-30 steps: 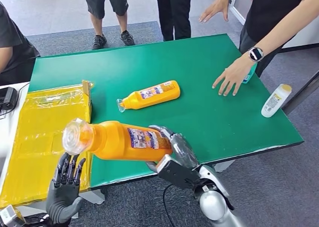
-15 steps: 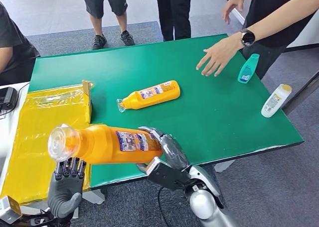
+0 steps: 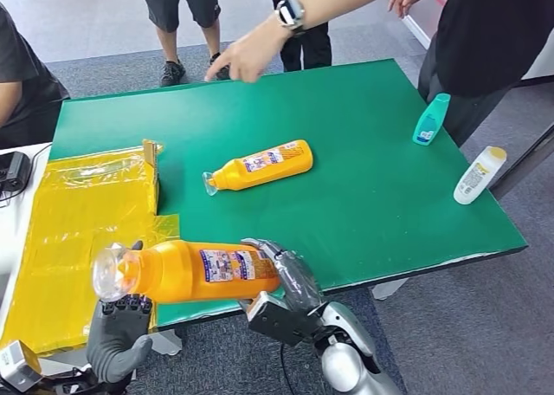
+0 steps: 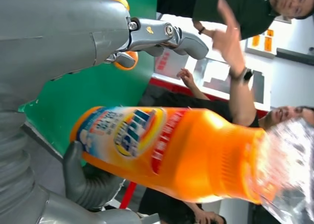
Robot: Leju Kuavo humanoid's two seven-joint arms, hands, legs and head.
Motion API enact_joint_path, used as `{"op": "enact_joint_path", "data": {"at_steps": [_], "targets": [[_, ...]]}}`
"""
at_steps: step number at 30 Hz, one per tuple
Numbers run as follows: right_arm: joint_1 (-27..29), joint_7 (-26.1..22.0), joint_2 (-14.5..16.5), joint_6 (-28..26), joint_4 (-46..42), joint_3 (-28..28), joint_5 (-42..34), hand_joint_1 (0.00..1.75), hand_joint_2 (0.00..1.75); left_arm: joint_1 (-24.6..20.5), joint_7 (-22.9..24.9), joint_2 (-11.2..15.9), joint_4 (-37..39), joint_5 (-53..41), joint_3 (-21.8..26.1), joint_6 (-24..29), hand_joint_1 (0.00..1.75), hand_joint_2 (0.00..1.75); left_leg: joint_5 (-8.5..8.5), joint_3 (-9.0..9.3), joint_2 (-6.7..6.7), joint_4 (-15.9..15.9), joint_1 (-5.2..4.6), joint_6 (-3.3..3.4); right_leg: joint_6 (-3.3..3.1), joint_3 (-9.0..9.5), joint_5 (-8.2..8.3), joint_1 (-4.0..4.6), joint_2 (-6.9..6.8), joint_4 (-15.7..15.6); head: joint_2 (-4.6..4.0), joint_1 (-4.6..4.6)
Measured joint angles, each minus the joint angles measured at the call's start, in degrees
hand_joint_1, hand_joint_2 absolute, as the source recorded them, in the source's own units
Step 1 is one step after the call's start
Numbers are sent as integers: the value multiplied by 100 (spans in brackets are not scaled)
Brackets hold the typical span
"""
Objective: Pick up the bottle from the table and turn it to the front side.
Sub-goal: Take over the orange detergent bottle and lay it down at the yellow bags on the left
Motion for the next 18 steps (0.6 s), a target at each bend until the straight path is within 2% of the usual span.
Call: {"op": "enact_joint_path", "data": {"at_steps": [7, 18], "targets": [[8, -26, 0, -10, 171, 98, 239, 175, 175, 60, 193, -1, -145, -95, -122, 265, 0, 175, 1, 0, 0, 0, 0, 0, 0, 0, 1, 0, 0, 0, 0, 1], [-11, -26, 0, -30, 306, 214, 366, 175, 175, 66, 193, 1, -176, -170, -227, 323, 0, 175, 0, 0, 0, 0, 0, 0, 0, 0, 0, 0, 0, 0, 0, 0]]}}
